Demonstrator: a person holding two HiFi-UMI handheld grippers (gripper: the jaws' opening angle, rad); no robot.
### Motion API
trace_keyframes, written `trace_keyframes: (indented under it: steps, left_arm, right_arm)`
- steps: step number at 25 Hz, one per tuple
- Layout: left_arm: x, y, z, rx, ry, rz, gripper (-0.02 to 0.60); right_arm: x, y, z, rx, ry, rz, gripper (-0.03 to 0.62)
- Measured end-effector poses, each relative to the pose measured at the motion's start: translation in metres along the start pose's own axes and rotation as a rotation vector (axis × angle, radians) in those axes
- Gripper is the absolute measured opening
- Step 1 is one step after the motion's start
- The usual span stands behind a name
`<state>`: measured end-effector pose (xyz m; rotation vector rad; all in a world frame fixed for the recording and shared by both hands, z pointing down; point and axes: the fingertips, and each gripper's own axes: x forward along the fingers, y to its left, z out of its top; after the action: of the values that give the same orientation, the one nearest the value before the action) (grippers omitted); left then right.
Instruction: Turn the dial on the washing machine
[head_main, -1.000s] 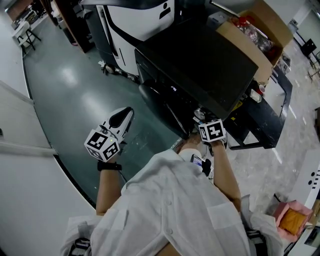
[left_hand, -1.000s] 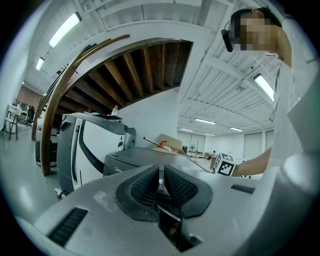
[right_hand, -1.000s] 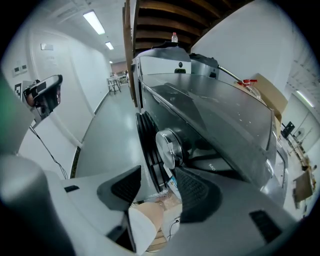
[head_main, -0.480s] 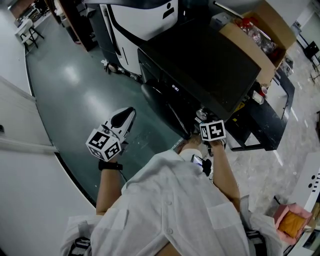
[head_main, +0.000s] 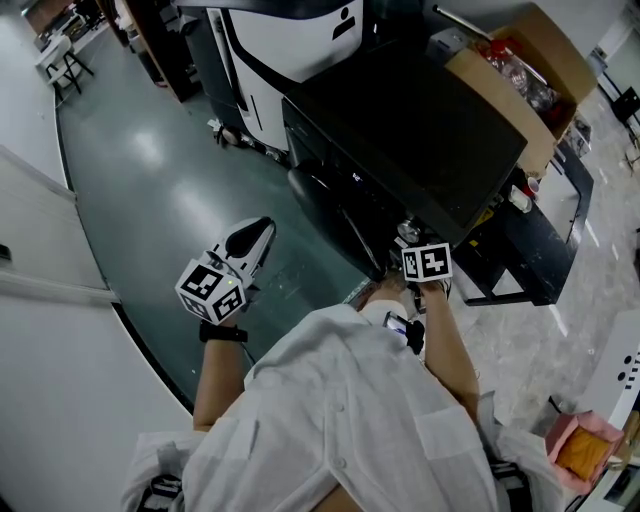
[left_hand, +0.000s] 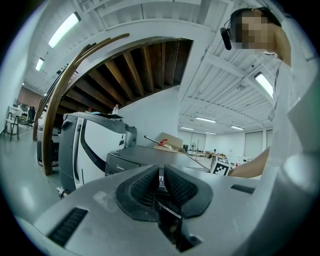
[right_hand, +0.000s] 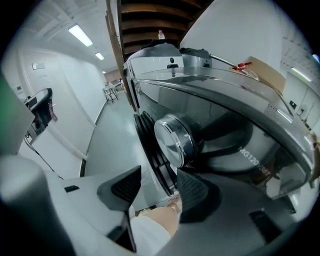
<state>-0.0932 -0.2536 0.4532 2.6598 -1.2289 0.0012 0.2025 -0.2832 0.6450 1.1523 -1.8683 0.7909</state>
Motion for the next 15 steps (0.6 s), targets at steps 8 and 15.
trace_keyframes:
  steps: [8,15]
  left_arm:
    - [0.003,0.003,0.001,-0.004,-0.013,-0.005,0.017]
    - [0.003,0.001,0.006,0.003,-0.021,-0.019,0.017]
  right_arm:
    - [-0.008,-0.004,-0.011,-0.011,0.006,-0.029,0.229]
    - [-0.055,-0.003,-0.008,-0.017,-0.135,-0.014,0.208]
